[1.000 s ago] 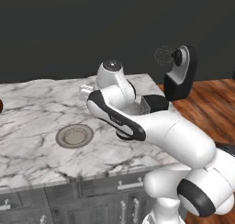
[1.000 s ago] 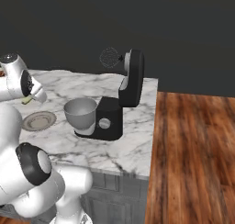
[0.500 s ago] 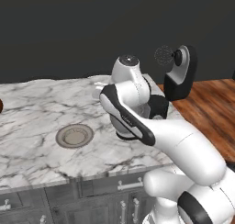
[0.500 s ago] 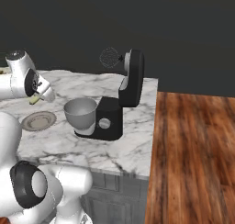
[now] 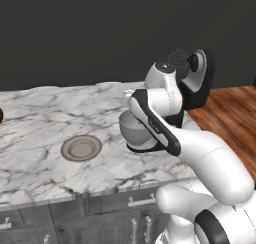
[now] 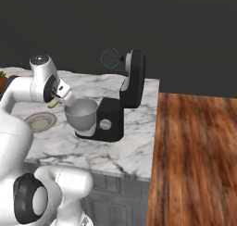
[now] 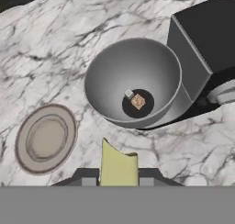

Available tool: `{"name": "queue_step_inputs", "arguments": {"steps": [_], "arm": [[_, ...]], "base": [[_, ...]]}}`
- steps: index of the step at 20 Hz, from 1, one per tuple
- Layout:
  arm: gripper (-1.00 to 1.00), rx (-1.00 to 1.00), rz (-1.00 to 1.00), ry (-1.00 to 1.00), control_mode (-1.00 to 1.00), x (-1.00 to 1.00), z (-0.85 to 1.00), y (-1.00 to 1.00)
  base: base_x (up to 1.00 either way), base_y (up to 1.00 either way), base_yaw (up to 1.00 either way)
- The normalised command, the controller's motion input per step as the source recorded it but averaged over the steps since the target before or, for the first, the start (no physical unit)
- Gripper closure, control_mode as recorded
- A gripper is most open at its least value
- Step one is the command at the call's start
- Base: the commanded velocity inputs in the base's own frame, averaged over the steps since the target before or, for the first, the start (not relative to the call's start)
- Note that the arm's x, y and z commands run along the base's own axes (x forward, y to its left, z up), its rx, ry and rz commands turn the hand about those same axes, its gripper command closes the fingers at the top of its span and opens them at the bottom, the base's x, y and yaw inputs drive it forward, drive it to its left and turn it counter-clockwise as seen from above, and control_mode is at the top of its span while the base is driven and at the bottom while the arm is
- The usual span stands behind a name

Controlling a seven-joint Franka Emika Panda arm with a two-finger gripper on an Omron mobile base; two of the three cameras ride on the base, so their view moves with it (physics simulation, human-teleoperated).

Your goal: Add butter and sugar cubes to the stand mixer bowl and then turn on the stand mixer to begin making frosting.

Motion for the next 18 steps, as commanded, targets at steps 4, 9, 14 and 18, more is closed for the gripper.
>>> {"name": "queue_step_inputs", "arguments": {"steps": [4, 9, 14, 18], "arm": [[1.0, 0.0, 0.0, 0.05, -1.0, 0.64, -0.16, -0.24], [1.0, 0.0, -0.01, 0.08, -1.0, 0.73, -0.05, -0.01], [1.0, -0.01, -0.03, 0.1, -1.0, 0.44, -0.18, 0.0], [1.0, -0.02, -0.04, 0.06, -1.0, 0.27, -0.27, 0.0]], "base": [[0.0, 0.0, 0.0], [0.0, 0.0, 0.0], [0.0, 0.0, 0.0], [0.0, 0.0, 0.0]]}}
